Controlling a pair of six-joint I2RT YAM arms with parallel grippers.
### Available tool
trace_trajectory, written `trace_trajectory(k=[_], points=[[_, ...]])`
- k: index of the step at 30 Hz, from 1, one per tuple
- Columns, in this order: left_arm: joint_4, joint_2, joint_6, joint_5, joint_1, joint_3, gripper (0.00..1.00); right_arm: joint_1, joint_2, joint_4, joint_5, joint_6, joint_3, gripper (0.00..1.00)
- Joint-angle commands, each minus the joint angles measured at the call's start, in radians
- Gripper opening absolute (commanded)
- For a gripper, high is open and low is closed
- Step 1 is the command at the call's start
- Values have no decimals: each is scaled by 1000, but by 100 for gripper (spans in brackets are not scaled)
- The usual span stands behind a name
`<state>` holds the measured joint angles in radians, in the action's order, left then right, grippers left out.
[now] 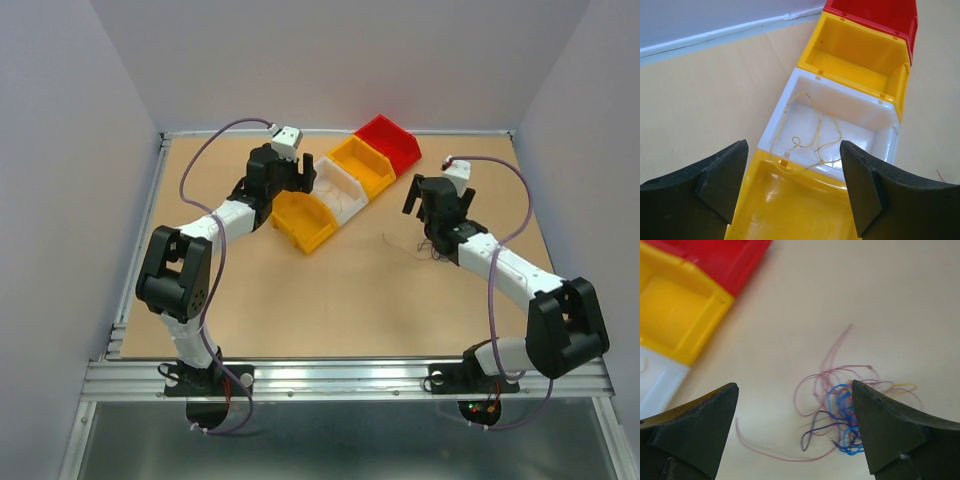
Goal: Untangle the cables
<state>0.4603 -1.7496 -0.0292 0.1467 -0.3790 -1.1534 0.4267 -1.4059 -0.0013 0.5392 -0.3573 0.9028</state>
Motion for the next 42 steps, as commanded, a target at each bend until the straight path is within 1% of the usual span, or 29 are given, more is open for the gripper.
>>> trace_trajectory(k=[1,4,5,8,9,12,14,16,17,18,20,22,23,24,26,29,31,32,35,38,39,40,42], points=[[64,82,58,25,-37,26,85,-40,55,-63,260,-103,-48,100],[72,90,83,16,-54,38,85,-112,36,-75,194,-126,-61,100],[78,96,87,11,-63,43,85,-144,4,-74,162,-129,-62,100],[87,117,106,14,-73,63,85,-178,-62,-75,108,-131,-51,100],[101,124,110,22,-80,70,85,-195,-108,-75,99,-132,-47,100],[126,151,132,44,-98,101,85,-204,-177,-78,58,-132,-19,100],[138,170,158,48,-112,121,85,-204,-200,-80,27,-129,-5,96],[152,183,173,48,-133,136,85,-204,-209,-80,15,-120,-2,78],[155,194,193,51,-141,149,85,-204,-205,-80,2,-118,-4,49],[166,200,201,56,-149,156,85,-204,-185,-81,-7,-114,-5,34],[184,223,228,77,-170,179,85,-206,-153,-80,-42,-114,-21,12],[193,242,256,103,-187,205,85,-204,-82,-78,-70,-108,-38,5],[198,248,271,129,-210,215,85,-204,-52,-78,-83,-109,-45,4],[202,252,306,140,-224,221,85,-204,-26,-77,-105,-109,-65,1],[201,259,340,180,-263,239,86,-204,54,-69,-146,-103,-85,1],[172,237,405,200,-320,241,86,-204,152,-55,-185,-95,-125,0],[149,213,428,197,-351,228,86,-204,200,-55,-203,-88,-140,1],[123,185,449,188,-383,215,86,-204,246,-51,-226,-86,-153,0],[112,142,468,142,-423,196,86,-203,313,-40,-269,-83,-177,1],[113,139,468,142,-443,196,86,-203,407,-8,-373,-75,-199,1],[113,142,468,148,-443,199,86,-203,429,0,-433,-77,-200,1],[116,147,465,154,-443,202,86,-203,476,36,-461,-78,-202,1],[130,159,463,165,-443,216,86,-203,521,58,-528,-86,-205,0]])
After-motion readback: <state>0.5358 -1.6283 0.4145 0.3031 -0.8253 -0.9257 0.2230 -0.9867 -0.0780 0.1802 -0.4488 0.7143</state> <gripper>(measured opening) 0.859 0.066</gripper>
